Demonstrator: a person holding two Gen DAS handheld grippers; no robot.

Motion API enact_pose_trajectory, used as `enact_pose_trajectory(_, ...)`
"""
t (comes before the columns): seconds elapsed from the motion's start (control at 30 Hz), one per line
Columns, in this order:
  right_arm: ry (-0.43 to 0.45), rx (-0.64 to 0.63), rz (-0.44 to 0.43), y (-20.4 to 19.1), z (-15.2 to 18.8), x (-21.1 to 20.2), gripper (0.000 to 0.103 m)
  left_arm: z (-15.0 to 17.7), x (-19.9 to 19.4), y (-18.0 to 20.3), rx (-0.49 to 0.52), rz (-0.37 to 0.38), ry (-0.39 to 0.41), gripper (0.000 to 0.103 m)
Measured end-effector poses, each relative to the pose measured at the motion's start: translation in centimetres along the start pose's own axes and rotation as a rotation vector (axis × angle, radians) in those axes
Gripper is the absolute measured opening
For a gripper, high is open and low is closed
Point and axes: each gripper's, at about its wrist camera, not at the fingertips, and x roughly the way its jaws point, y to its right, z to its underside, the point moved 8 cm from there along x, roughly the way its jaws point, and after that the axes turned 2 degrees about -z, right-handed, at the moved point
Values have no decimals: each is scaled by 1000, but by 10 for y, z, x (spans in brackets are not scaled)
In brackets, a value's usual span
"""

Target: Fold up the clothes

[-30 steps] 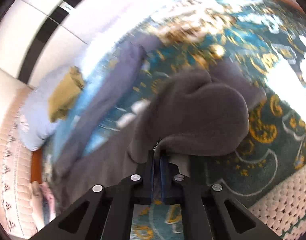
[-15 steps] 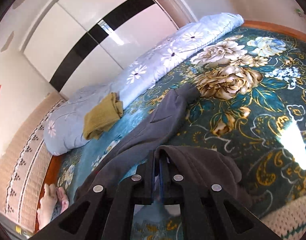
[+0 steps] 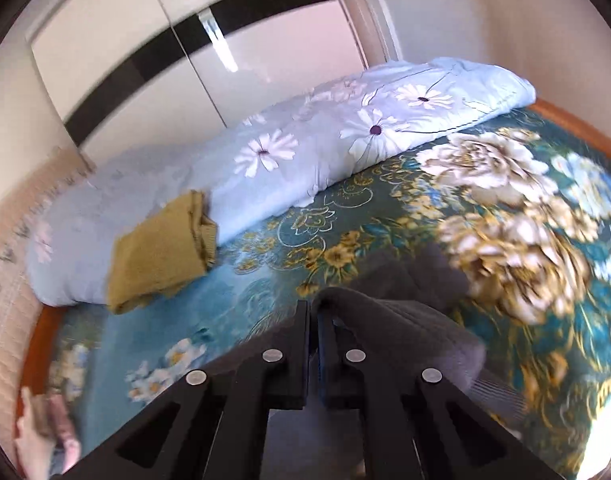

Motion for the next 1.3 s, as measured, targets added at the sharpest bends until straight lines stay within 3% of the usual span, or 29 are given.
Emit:
enact_pose_trajectory(0.1, -47, -16, 36, -15, -9, 42, 4, -21, 29, -10, -8, -44, 6, 10)
enact_pose_trajectory(0.2, -78, 2, -1, -23, -8, 77, 6, -35, 58, -33, -21, -117, 5, 10)
enact_pose_trajectory(0.3, -102, 25, -76, -24, -3, 95, 11, -38, 77, -53, -58, -119, -4, 11)
enact_pose_trajectory(0.33, -91, 20, -93, -22, -4, 89, 13, -37, 75, -54, -69, -96, 1, 12)
enact_pose_trajectory(0.5, -32, -4, -179, -11, -10, 55, 51, -26, 46, -27, -7, -9, 67, 40)
enact_pose_trajectory(0.6, 3, -19, -230, -5, -14, 35, 53, -18, 19, -3, 66, 22, 122, 44)
enact_pose_trajectory(0.67, 26, -29, -264, 0, -16, 21, 56, -9, -3, 2, 100, -7, 179, 47)
enact_pose_trajectory(0.8, -7, 96, -277, 35, 1, 30, 59, 5, -32, -34, -3, -127, 242, 47)
enact_pose_trajectory(0.87, -35, 176, -275, 56, 12, 39, 59, 13, -39, -69, -123, -188, 243, 47)
enact_pose_trajectory(1.1, -130, 459, -268, 128, 50, 70, 61, 45, -14, -113, -307, -147, 93, 49)
enact_pose_trajectory(1.2, -149, 541, -275, 145, 60, 83, 65, 47, 0, -104, -290, -74, 71, 58)
enact_pose_trajectory(1.3, -122, 523, -270, 134, 52, 91, 69, 49, 10, -100, -279, -96, 46, 58)
